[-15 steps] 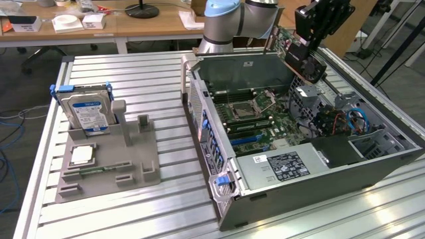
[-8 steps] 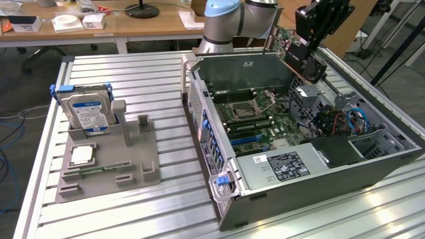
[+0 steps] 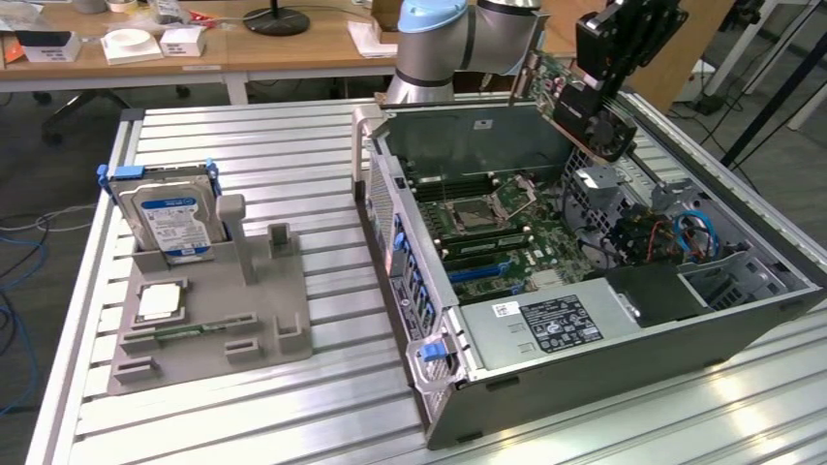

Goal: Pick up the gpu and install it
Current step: 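Insert the gpu into the slot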

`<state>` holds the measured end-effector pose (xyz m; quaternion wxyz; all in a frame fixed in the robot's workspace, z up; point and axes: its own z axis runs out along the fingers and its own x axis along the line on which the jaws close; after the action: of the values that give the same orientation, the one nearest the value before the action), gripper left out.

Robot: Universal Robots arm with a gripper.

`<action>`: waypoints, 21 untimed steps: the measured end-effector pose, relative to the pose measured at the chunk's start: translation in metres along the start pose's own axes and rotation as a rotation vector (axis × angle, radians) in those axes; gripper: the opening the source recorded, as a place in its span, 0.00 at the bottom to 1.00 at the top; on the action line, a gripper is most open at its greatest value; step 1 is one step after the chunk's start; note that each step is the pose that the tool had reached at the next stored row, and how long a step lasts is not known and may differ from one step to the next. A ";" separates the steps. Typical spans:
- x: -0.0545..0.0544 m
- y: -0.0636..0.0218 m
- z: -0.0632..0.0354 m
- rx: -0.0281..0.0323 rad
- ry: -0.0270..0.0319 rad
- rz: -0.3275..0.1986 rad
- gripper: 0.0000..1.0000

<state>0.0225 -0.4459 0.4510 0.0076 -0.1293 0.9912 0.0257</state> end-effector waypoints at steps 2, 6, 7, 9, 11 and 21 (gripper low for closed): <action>0.000 0.0000 0.0000 -0.0002 0.0004 -0.008 0.26; 0.000 0.0000 0.0000 -0.0006 0.0012 -0.025 0.26; 0.000 0.0000 0.0000 -0.0006 0.0014 -0.029 0.26; 0.000 0.0000 0.0000 -0.0007 0.0018 -0.037 0.26; 0.000 0.0000 0.0000 -0.0010 0.0022 -0.045 0.26; 0.000 0.0000 0.0000 -0.0019 0.0043 -0.088 0.26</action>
<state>0.0225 -0.4459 0.4510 0.0065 -0.1729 0.9846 0.0260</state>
